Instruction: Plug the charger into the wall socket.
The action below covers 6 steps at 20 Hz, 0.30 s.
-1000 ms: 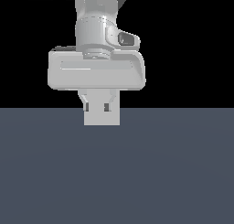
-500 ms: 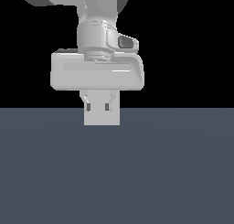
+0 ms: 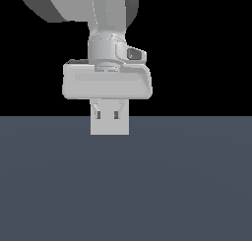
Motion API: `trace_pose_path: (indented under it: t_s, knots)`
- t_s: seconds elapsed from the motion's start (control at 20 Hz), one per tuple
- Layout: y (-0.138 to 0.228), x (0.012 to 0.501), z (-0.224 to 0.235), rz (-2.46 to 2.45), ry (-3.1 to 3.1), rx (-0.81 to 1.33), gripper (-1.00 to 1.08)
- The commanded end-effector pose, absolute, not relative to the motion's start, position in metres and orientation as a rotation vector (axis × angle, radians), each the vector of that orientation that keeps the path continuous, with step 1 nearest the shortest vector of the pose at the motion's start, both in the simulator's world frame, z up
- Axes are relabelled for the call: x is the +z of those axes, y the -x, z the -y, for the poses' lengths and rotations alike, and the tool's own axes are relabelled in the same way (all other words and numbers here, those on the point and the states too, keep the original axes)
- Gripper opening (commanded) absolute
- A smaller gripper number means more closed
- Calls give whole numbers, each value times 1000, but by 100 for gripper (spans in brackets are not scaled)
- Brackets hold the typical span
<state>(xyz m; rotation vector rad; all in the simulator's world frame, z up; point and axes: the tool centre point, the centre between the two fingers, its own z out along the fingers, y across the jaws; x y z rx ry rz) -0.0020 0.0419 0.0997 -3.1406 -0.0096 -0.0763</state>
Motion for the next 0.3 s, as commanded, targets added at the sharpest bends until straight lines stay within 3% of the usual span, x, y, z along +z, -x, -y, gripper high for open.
trace_pose_path:
  t_s: [0.0, 0.25]
  knots:
    - [-3, 100, -42, 10, 3141, -77, -100]
    - [-6, 100, -42, 10, 3141, -77, -100]
